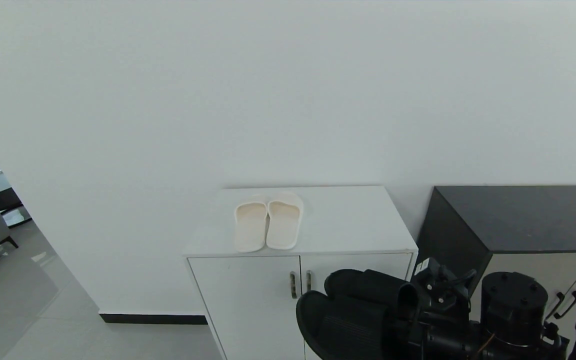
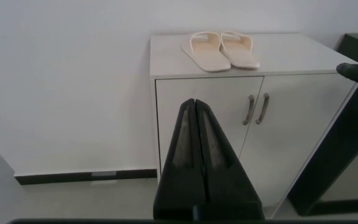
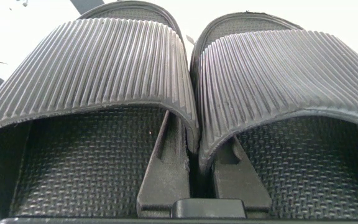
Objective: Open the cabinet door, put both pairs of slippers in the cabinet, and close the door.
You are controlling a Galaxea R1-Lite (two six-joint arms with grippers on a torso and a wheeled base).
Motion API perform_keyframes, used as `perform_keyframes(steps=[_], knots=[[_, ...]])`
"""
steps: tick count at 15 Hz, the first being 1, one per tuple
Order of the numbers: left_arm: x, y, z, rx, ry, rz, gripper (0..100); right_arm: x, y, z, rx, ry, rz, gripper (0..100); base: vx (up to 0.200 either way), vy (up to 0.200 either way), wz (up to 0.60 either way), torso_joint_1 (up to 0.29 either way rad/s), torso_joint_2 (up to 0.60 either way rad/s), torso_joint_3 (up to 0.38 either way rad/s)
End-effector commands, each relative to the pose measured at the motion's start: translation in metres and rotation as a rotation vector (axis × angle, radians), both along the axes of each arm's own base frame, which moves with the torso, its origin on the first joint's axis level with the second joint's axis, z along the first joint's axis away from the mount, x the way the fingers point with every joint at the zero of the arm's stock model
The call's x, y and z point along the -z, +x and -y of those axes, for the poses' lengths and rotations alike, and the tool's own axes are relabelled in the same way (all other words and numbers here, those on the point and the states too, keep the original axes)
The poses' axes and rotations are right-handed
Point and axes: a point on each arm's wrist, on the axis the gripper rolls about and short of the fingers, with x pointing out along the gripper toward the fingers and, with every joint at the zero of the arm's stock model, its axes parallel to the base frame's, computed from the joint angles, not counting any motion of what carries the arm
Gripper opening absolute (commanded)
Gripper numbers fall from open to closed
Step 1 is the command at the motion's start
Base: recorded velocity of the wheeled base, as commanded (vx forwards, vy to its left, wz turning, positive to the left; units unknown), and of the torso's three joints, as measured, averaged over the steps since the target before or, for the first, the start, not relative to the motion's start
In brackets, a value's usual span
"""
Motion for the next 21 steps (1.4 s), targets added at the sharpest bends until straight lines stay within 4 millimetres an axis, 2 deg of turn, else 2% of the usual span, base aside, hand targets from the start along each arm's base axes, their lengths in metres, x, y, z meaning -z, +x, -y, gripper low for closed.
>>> perform_keyframes(steps=[1,3,12,13,21], knots=[[0.0000,0.0000,0.0000,0.001,-0.001,0.000,0,0.0003,-0.0005,-0.0008,-0.006,0.000,-0.001,0,0.000,0.000,0.00,0.000,0.00,0.000],[0.0000,0.0000,0.0000,0.001,-0.001,0.000,0,0.0011,-0.0006,-0.0012,-0.007,-0.002,-0.003,0,0.000,0.000,0.00,-0.023,0.03,0.021],[0.0000,0.0000,0.0000,0.001,0.000,0.000,0,0.0015,-0.0019,-0.0005,-0.019,-0.003,-0.007,0,0.000,0.000,0.00,-0.153,0.34,0.173],[0.0000,0.0000,0.0000,0.001,0.000,0.000,100,0.0019,-0.0019,-0.0006,-0.019,-0.004,-0.009,0,0.000,0.000,0.00,-0.178,0.36,0.188],[0.0000,0.0000,0.0000,-0.001,-0.004,0.000,100,0.0032,-0.0031,0.0004,-0.024,-0.015,-0.005,0,0.000,0.000,0.00,-0.200,0.43,0.228]])
